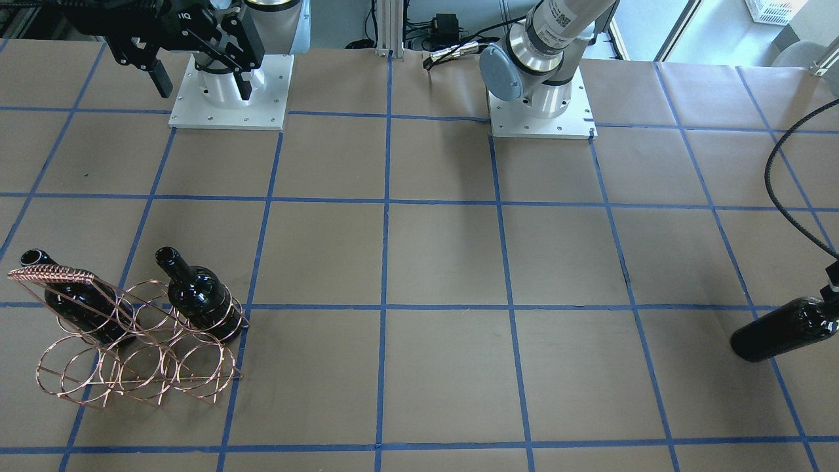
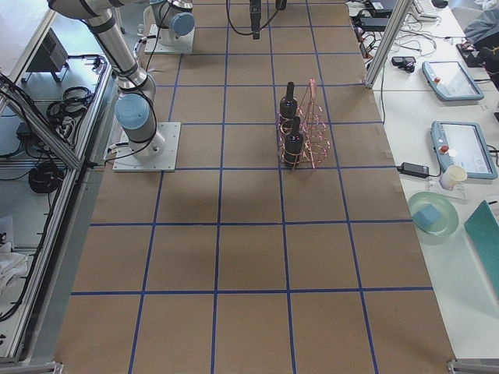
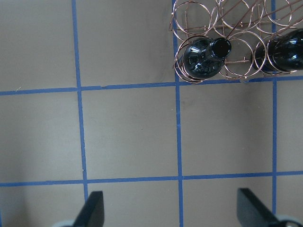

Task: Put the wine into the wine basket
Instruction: 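Lower the left gripper onto the lying bottle and close on it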

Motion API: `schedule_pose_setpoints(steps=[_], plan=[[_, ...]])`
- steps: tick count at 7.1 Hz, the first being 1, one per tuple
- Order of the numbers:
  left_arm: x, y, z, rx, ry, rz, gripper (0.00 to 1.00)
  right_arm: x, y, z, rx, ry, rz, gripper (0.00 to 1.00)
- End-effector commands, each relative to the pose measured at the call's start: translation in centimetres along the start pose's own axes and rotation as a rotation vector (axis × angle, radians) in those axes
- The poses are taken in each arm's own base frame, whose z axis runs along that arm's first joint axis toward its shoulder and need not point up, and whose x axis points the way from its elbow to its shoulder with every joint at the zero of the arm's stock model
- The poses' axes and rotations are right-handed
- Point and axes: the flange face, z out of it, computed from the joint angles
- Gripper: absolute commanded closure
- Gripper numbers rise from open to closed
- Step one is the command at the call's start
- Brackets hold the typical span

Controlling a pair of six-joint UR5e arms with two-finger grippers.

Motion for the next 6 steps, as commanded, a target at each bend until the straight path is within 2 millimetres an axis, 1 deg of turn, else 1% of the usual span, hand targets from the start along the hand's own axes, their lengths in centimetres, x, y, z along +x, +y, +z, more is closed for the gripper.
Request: schedule_pose_setpoints(steps=[1, 2, 3, 4, 5, 6], plan=[[-0.02, -0.17, 1.14, 0.004, 0.025, -0.006, 0.14, 0.00, 0.07, -0.07, 0.001, 0.001, -0.001, 0.00], [0.05, -0.04, 1.50, -0.005, 0.032, -0.002, 0.14, -0.06, 0.06, -0.09, 0.002, -0.005, 0.001, 0.00], [0.04, -0.08, 1.44, -0.003, 0.032, -0.004, 0.25, -0.09, -0.01, -0.03, 0.002, -0.007, 0.001, 0.00], [0.04, -0.04, 1.62, -0.007, 0.034, -0.004, 0.26, -0.04, 0.06, -0.09, 0.002, -0.002, 0.001, 0.00], [0.04, 0.04, 1.55, -0.012, 0.031, -0.001, 0.34, -0.04, 0.12, -0.16, 0.004, -0.004, 0.004, 0.00], [0.05, 0.12, 1.65, -0.019, 0.031, -0.001, 0.38, -0.08, 0.05, -0.10, 0.003, -0.007, 0.003, 0.00]])
